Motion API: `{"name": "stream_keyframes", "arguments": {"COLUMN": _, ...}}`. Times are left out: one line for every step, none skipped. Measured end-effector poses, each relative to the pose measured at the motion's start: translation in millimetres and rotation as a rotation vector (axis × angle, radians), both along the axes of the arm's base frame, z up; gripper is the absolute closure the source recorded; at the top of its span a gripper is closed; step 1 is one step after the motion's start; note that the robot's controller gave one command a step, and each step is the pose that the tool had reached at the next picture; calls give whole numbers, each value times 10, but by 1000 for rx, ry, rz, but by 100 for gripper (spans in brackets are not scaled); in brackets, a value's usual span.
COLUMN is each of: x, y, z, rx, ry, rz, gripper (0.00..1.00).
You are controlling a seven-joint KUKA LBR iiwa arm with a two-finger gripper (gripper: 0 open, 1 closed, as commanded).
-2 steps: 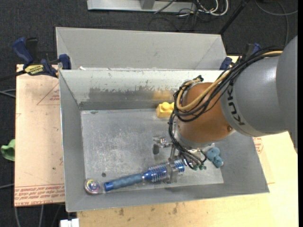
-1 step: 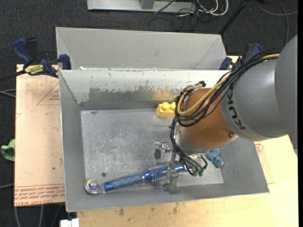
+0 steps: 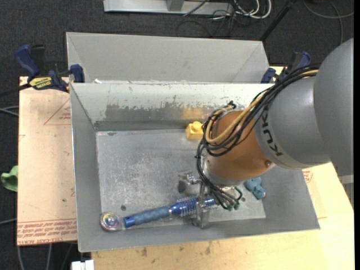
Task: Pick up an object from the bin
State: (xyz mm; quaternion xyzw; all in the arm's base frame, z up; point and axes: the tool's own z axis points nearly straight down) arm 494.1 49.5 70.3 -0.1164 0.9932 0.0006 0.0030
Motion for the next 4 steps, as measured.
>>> {"name": "stream_keyframes", "arguments": {"x": 15, "y": 7, "z": 4, "rx": 0, "ry": 1, "rz": -2, "gripper": 0}}
{"name": "stream_keyframes", "arguments": {"x": 2, "y": 3, "z": -6, "rx": 0, "ry": 5, "rz": -3, "gripper": 100}}
{"name": "stream_keyframes", "arguments": {"x": 20, "y": 9, "z": 836, "rx": -1, "ry": -1, "rz": -4, "gripper": 100}}
{"name": "stream_keyframes", "arguments": {"x": 25, "y": 12, "z": 930, "rx": -1, "ry": 4, "rz": -6, "gripper": 100}}
